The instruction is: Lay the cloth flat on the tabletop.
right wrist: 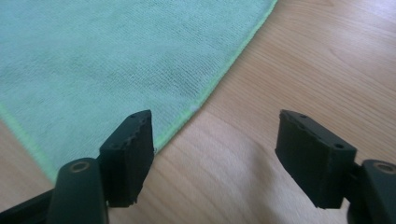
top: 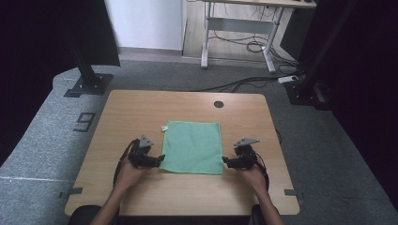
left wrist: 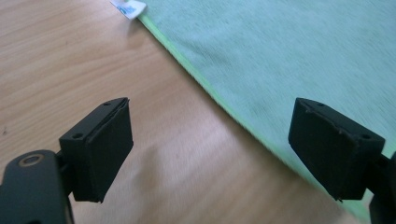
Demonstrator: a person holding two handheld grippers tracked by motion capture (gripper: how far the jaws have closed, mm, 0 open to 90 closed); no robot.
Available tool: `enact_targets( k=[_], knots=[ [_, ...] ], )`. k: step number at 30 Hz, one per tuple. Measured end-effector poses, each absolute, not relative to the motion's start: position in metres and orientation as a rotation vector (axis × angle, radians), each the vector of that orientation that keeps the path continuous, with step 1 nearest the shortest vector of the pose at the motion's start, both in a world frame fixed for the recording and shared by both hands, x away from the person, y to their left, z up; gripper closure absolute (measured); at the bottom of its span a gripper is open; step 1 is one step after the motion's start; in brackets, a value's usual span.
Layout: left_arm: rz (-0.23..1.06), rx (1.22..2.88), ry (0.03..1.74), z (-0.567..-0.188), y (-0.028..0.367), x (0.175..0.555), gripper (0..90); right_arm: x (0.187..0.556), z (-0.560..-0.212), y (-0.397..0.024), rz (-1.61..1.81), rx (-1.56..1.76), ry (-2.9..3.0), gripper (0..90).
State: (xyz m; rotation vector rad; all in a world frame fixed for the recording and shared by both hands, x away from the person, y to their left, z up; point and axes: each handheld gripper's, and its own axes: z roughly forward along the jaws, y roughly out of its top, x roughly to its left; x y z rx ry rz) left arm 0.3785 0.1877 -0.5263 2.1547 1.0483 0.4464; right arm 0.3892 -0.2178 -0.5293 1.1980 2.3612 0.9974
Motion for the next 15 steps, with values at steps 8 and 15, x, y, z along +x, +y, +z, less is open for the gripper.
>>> enact_targets(
  k=[8, 15],
  knots=[
    [0.443, 2.209, 1.039, -0.532, 0.205, 0.357, 10.9, 0.371, -0.534, -0.233, 0.96, 1.231, 2.395, 15.1],
    [0.401, 2.172, 1.065, -0.533, 0.22, 0.343, 6.3, 0.359, -0.539, -0.247, 0.951, 1.279, 2.372, 1.8]
  ],
)
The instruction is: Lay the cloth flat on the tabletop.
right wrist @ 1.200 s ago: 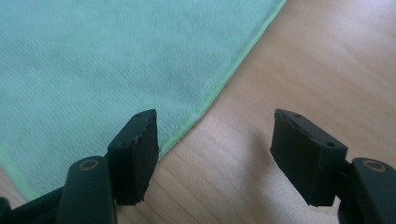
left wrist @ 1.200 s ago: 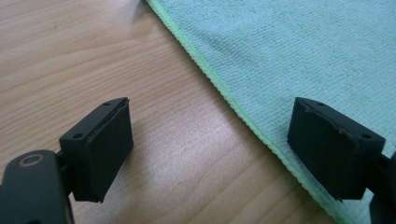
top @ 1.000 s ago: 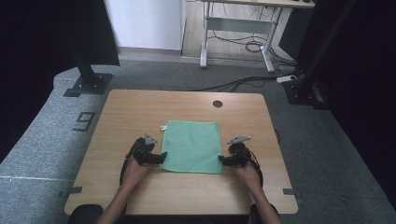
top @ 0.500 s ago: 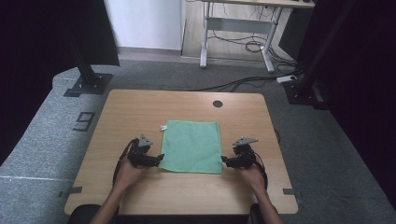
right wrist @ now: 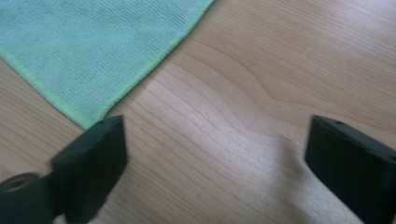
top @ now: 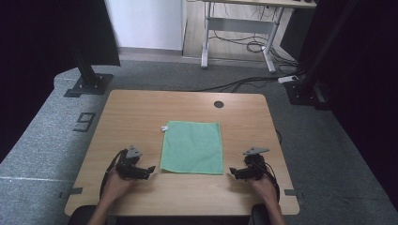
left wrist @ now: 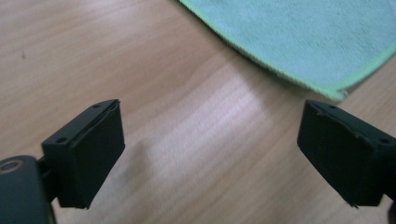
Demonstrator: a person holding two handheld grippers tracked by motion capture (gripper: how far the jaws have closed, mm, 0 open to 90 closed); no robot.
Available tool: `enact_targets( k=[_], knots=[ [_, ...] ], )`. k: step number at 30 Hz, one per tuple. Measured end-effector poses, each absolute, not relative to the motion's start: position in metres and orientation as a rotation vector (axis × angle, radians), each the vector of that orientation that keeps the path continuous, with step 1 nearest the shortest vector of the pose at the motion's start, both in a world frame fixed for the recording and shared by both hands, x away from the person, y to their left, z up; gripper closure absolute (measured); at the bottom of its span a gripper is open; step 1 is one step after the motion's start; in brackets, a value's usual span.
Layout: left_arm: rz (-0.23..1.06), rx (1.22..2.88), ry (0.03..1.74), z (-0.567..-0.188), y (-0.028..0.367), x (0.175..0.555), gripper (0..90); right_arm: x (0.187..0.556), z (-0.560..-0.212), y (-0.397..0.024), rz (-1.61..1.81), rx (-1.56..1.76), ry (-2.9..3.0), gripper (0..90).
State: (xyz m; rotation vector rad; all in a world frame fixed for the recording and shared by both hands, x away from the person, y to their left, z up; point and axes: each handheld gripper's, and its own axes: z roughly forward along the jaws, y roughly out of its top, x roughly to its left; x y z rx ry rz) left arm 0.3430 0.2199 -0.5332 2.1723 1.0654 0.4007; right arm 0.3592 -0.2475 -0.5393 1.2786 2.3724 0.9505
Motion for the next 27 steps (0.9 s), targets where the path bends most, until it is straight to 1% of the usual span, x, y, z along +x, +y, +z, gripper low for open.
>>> enact_targets(
  k=[1, 3, 5, 11, 27],
  knots=[
    [0.399, 2.18, 1.067, -0.535, 0.22, 0.342, 4.7, 0.359, -0.54, -0.248, 0.947, 1.282, 2.368, 0.0],
    [0.41, 2.2, 1.073, -0.537, 0.218, 0.342, 1.3, 0.358, -0.542, -0.247, 0.935, 1.276, 2.366, 0.0],
    [0.409, 2.216, 1.073, -0.54, 0.217, 0.343, 0.0, 0.358, -0.545, -0.246, 0.925, 1.269, 2.368, 0.0],
    [0.394, 2.221, 1.066, -0.549, 0.215, 0.344, 0.0, 0.356, -0.552, -0.246, 0.902, 1.255, 2.353, 0.0],
    [0.399, 2.217, 1.083, -0.549, 0.215, 0.343, 0.0, 0.352, -0.557, -0.248, 0.973, 1.229, 2.3, 0.0]
  ],
)
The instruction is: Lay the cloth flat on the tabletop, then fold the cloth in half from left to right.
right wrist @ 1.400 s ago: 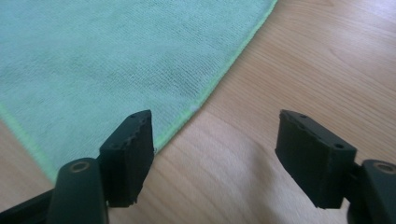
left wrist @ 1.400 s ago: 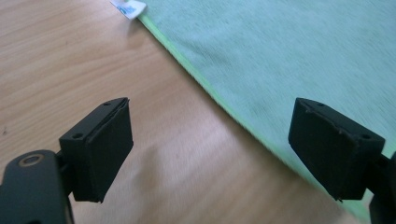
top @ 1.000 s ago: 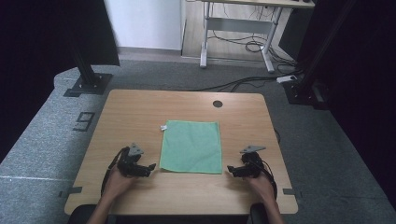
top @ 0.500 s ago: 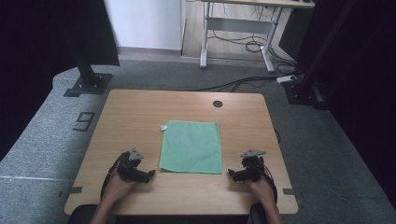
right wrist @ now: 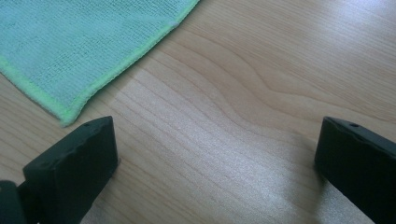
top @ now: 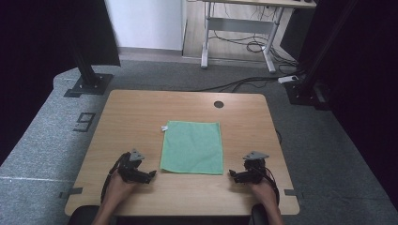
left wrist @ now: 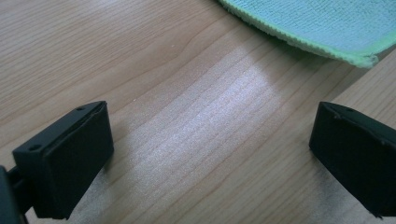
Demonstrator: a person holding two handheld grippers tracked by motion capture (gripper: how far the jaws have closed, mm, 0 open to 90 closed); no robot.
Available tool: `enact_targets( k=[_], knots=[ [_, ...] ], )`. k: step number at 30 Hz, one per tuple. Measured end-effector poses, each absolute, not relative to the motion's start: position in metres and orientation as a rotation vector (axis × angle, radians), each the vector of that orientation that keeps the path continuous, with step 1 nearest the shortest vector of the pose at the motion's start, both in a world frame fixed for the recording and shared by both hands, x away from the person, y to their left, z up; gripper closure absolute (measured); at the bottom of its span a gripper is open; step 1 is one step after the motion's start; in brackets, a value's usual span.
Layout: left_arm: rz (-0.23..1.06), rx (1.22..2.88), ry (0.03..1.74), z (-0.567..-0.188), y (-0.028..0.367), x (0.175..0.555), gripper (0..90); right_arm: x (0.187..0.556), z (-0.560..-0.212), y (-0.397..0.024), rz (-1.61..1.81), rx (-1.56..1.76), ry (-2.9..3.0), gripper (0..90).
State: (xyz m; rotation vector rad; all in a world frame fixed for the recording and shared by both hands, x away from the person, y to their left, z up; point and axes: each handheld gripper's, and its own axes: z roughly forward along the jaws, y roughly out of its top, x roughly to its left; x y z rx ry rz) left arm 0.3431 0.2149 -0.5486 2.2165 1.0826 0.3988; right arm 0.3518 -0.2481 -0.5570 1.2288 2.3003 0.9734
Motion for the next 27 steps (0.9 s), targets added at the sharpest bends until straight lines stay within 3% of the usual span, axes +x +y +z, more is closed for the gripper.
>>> enact_targets(
  k=[27],
  knots=[
    [0.407, 2.206, 1.111, -0.548, 0.2185, 0.3477, 0.0, 0.3526, -0.5538, -0.2474, 0.954, 1.277, 2.301, 0.1]
  ],
)
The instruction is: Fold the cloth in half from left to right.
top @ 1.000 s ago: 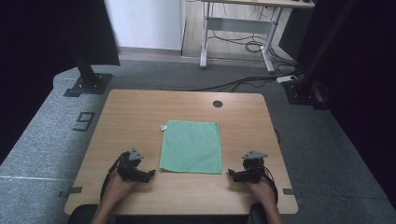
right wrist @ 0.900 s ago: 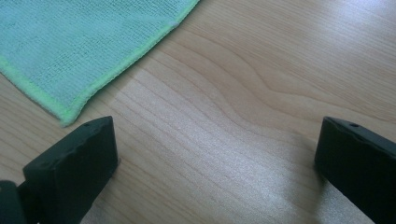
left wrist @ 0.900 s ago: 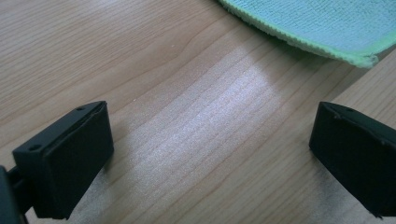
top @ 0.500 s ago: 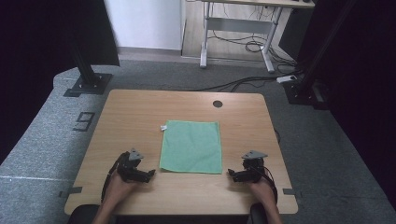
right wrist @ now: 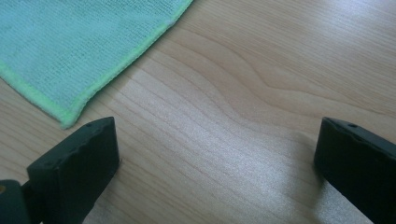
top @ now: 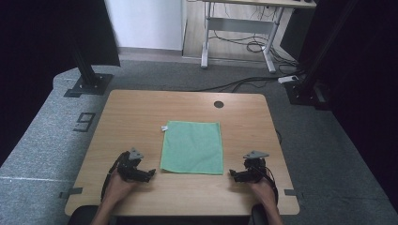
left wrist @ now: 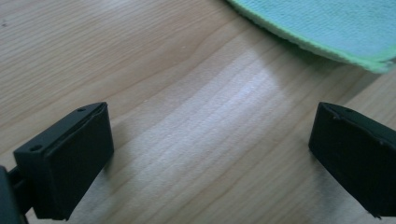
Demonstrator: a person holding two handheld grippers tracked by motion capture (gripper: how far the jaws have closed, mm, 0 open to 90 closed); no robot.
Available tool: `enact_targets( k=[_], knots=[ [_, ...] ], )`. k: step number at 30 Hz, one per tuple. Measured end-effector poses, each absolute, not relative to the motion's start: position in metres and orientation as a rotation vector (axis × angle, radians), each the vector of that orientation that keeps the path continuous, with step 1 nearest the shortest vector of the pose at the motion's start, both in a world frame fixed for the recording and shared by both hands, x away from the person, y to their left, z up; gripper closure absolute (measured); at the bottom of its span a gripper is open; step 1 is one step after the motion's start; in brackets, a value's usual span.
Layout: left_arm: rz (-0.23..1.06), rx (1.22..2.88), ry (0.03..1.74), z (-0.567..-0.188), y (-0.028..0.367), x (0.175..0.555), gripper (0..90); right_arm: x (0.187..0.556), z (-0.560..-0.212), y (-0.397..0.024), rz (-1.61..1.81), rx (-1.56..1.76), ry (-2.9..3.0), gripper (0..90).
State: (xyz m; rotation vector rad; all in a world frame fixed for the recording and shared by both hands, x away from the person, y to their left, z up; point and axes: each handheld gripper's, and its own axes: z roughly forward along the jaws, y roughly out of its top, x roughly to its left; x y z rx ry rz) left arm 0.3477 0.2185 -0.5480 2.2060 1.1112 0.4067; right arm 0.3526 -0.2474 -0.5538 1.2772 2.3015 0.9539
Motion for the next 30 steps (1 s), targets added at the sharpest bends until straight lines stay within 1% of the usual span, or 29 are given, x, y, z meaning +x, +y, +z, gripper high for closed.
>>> enact_targets(
  k=[6, 12, 23, 30],
  knots=[
    [0.424, 2.183, 1.12, -0.542, 0.222, 0.357, 0.0, 0.352, -0.553, -0.246, 0.982, 1.301, 2.288, 0.6],
    [0.421, 2.163, 1.105, -0.532, 0.218, 0.375, 0.0, 0.352, -0.551, -0.24, 0.995, 1.295, 2.286, 1.6],
    [0.42, 2.14, 1.063, -0.518, 0.19, 0.419, 0.0, 0.353, -0.547, -0.226, 1.057, 1.285, 2.271, 3.3],
    [0.438, 2.137, 1.086, -0.53, 0.18, 0.436, 0.0, 0.354, -0.549, -0.214, 1.023, 1.255, 2.29, 3.7]
  ],
)
